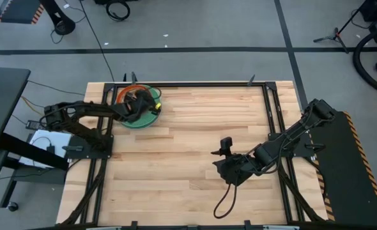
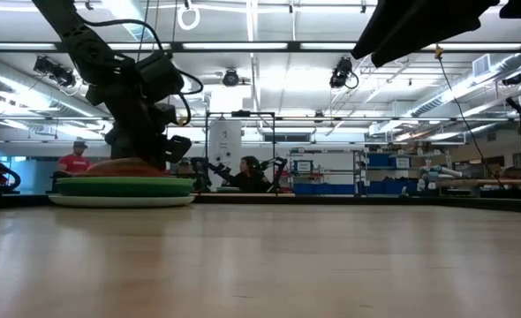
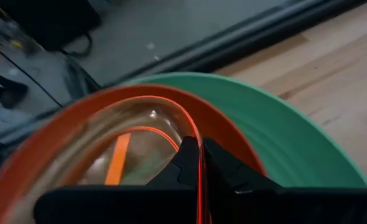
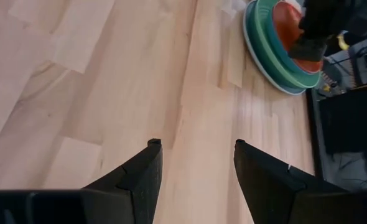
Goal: Stack plastic plates
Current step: Stack the small pile of plates on the large pile of plates, then return to Home Position
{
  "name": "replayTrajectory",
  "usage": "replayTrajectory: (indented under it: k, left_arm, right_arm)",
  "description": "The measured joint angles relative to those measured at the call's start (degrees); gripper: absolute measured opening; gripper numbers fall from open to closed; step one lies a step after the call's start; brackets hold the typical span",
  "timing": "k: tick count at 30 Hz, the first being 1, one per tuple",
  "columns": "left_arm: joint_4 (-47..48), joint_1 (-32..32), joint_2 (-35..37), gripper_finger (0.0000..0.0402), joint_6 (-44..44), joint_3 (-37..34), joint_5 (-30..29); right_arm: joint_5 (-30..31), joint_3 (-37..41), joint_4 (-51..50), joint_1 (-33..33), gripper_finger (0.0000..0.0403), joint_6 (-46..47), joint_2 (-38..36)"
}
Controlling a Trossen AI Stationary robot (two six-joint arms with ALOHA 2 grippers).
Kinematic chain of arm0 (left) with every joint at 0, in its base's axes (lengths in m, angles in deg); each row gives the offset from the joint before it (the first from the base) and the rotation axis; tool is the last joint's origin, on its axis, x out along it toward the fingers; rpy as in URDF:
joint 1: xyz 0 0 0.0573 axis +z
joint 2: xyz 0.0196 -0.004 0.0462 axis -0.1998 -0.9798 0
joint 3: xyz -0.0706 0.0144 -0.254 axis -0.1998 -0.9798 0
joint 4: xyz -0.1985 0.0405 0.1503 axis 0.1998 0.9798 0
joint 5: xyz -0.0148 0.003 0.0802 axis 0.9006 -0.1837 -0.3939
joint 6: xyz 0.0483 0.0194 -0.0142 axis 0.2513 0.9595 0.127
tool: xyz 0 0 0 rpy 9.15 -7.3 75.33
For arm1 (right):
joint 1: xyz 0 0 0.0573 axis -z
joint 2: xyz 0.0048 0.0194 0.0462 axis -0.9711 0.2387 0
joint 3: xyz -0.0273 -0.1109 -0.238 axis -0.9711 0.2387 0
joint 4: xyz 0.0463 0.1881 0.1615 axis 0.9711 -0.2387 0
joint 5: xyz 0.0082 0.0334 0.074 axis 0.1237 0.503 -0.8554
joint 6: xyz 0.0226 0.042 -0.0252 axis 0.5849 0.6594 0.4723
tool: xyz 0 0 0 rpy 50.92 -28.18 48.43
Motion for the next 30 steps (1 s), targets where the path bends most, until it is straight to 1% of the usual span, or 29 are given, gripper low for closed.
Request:
replayTrajectory:
  k: [2,5,8,11,14,18,22,26,30]
  left_arm:
    - [0.51,0.88,0.00,0.0016,-0.63,0.00,2.18]
    - [1.00,0.98,0.00,0.0017,-1.34,0.00,2.57]
    - [0.86,0.54,0.00,0.0020,-1.50,0.00,2.67]
    - [0.33,-0.04,0.00,0.0032,-1.86,0.00,2.76]
    - [-0.17,-0.66,0.00,0.0057,-2.43,0.00,2.99]
    - [-0.14,-0.70,0.15,0.0105,-4.43,0.00,3.18]
    - [-0.08,-0.51,0.22,0.0150,-4.40,0.00,3.14]
    - [3.51,-1.25,3.29,0.0171,-3.02,1.16,3.12]
    - [7.61,-3.04,10.75,0.0172,-2.61,3.57,3.00]
  right_arm:
    - [-1.33,0.00,-0.02,0.01,0.0206,0.22,0.00]
    - [-3.49,0.00,-0.02,0.01,0.0206,0.41,0.00]
    - [-3.71,0.00,-0.04,0.36,0.0206,0.36,0.00]
    - [-3.73,0.00,-0.28,0.79,0.0206,0.31,0.00]
    - [-3.78,0.00,-1.06,1.03,0.0206,0.33,0.00]
    - [-5.24,0.00,-1.93,1.40,0.0206,1.78,0.00]
    - [-6.28,0.00,-2.74,1.49,0.0206,3.65,0.00]
    - [-6.24,0.00,-4.07,1.69,0.0206,5.68,0.00]
    - [-5.93,0.00,-3.23,3.41,0.0206,5.64,-0.71]
